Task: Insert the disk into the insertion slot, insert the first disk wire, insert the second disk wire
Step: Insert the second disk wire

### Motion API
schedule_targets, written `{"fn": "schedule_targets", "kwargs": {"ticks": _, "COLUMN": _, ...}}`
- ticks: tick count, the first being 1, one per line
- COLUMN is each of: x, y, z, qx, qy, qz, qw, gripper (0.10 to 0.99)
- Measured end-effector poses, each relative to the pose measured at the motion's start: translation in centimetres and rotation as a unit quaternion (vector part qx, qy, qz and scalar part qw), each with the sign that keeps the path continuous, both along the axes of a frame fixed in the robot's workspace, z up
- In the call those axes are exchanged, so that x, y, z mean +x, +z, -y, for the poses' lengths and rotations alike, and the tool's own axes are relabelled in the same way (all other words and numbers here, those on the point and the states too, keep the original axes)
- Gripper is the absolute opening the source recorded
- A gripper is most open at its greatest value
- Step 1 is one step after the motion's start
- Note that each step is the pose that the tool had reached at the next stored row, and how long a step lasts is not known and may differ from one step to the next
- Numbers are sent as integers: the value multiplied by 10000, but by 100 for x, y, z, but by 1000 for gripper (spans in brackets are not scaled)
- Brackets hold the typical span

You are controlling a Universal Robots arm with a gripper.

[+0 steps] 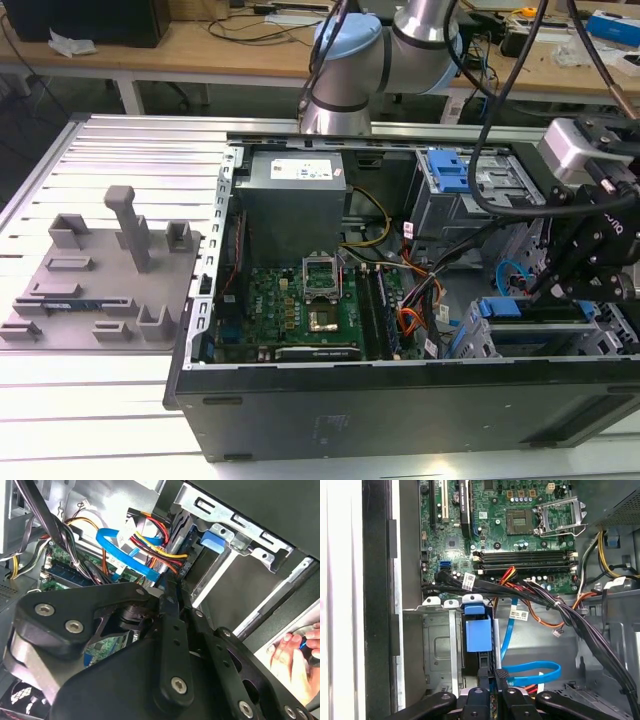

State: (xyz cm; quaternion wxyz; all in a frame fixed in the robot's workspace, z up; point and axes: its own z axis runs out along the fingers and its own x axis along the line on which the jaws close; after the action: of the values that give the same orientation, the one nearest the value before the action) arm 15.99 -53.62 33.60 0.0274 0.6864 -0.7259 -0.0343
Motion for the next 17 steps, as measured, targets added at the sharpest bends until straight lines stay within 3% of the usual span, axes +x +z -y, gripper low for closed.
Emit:
{"fn": "schedule_targets", "kwargs": {"ticks": 2, "x": -61, "y": -33, "z": 0, "qx": 20, "qy": -3, "qz": -5, "qw": 10000, "gripper": 169}}
{"fn": "schedule_targets", "kwargs": {"ticks": 3, "x": -71, "y": -31, "z": 1, "qx": 17, "qy": -3, "qz": -3, "qw": 10000, "gripper": 224}}
{"fn": "schedule_targets", "kwargs": {"ticks": 4, "x": -75, "y": -17, "z": 1, "qx": 12, "qy": -2, "qz": -3, "qw": 10000, "gripper": 224}}
{"fn": "schedule_targets", "kwargs": {"ticks": 5, "x": -77, "y": 23, "z": -1, "qx": 11, "qy": -2, "qz": -3, "qw": 10000, "gripper": 294}}
{"fn": "schedule_targets", "kwargs": {"ticks": 6, "x": -77, "y": 63, "z": 0, "qx": 11, "qy": -2, "qz": -3, "qw": 10000, "gripper": 294}}
{"fn": "schedule_targets", "kwargs": {"ticks": 8, "x": -78, "y": 287, "z": -7, "qx": -1, "qy": -11, "qz": -3, "qw": 10000, "gripper": 294}}
{"fn": "schedule_targets", "kwargs": {"ticks": 10, "x": -78, "y": 416, "z": -12, "qx": -12, "qy": -19, "qz": -2, "qw": 10000, "gripper": 294}}
{"fn": "schedule_targets", "kwargs": {"ticks": 11, "x": -78, "y": 492, "z": -19, "qx": -19, "qy": -27, "qz": -2, "qw": 10000, "gripper": 278}}
{"fn": "schedule_targets", "kwargs": {"ticks": 12, "x": -82, "y": 558, "z": -27, "qx": -26, "qy": -38, "qz": -1, "qw": 10000, "gripper": 149}}
{"fn": "schedule_targets", "kwargs": {"ticks": 13, "x": -91, "y": 586, "z": -38, "qx": -34, "qy": -48, "qz": 0, "qw": 10000, "gripper": 106}}
{"fn": "schedule_targets", "kwargs": {"ticks": 17, "x": -93, "y": 591, "z": -56, "qx": -50, "qy": -47, "qz": 1, "qw": 10000, "gripper": 106}}
